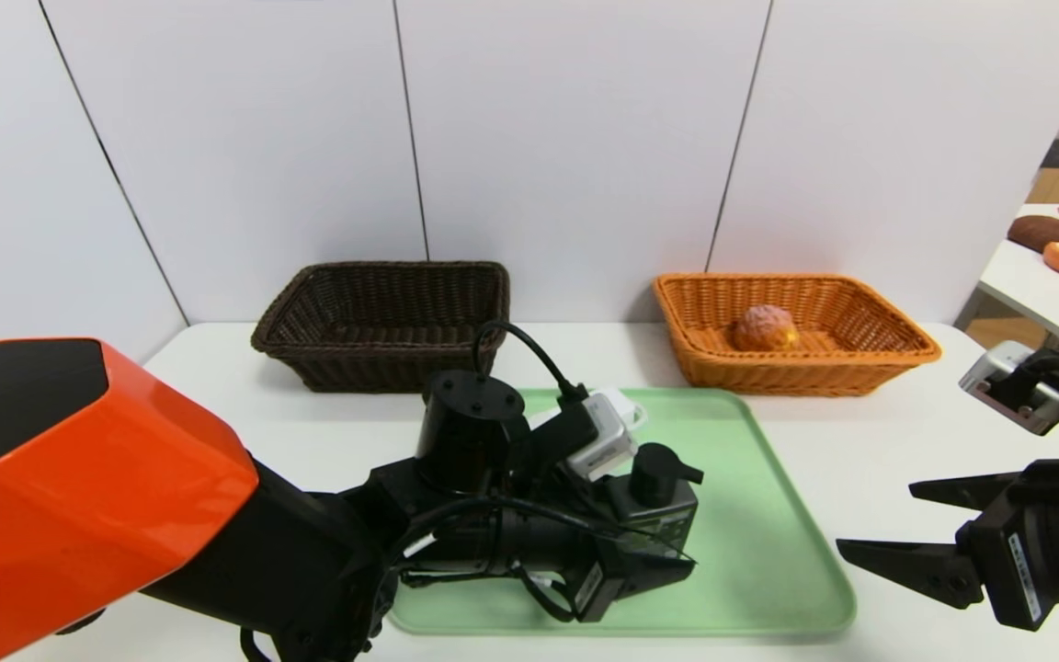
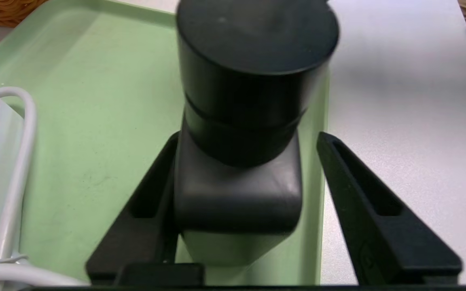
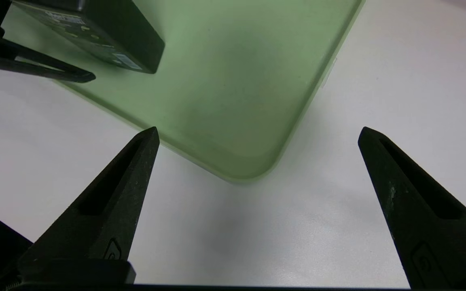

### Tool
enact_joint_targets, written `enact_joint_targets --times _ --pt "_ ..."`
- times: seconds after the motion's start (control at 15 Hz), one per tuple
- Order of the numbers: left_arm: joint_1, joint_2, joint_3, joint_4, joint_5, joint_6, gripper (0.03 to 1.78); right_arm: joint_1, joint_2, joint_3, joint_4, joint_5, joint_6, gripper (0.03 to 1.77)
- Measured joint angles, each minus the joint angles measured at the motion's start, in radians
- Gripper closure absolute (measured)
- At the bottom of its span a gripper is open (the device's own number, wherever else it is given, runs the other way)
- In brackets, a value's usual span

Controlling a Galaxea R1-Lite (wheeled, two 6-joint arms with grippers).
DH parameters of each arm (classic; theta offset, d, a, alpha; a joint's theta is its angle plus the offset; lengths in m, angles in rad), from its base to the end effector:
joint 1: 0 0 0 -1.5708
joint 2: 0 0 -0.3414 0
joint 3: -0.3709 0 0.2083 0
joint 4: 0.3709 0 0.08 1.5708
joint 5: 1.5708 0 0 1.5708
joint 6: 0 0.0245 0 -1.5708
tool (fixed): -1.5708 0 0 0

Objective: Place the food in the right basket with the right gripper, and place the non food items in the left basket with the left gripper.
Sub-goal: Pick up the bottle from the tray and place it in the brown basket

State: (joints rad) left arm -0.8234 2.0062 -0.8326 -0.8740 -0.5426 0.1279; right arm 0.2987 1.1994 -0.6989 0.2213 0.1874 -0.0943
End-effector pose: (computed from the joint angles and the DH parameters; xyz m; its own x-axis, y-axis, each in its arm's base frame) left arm 0.2526 -0.2911 0.1299 0.1774 -0.9511 -0.2527 0.9812 0.1908 -0.0293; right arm 0.1523 0.0517 0.2224 0.6500 0.3951 -0.6492 -0.4804 0.8755 0.0519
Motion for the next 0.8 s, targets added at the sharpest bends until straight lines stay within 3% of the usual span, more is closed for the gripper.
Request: enact_joint_targets --times 0.27,0.8 --pt "0.0 0.002 -0.002 0.001 0.001 0.0 1.2 0.0 -0.003 -0.001 0.0 0.0 0.0 0.1" --pt "0.031 -0.075 -0.016 0.003 0.047 -0.002 1.2 -0.029 -0.006 0.0 -0.001 0.002 -0.001 0.1"
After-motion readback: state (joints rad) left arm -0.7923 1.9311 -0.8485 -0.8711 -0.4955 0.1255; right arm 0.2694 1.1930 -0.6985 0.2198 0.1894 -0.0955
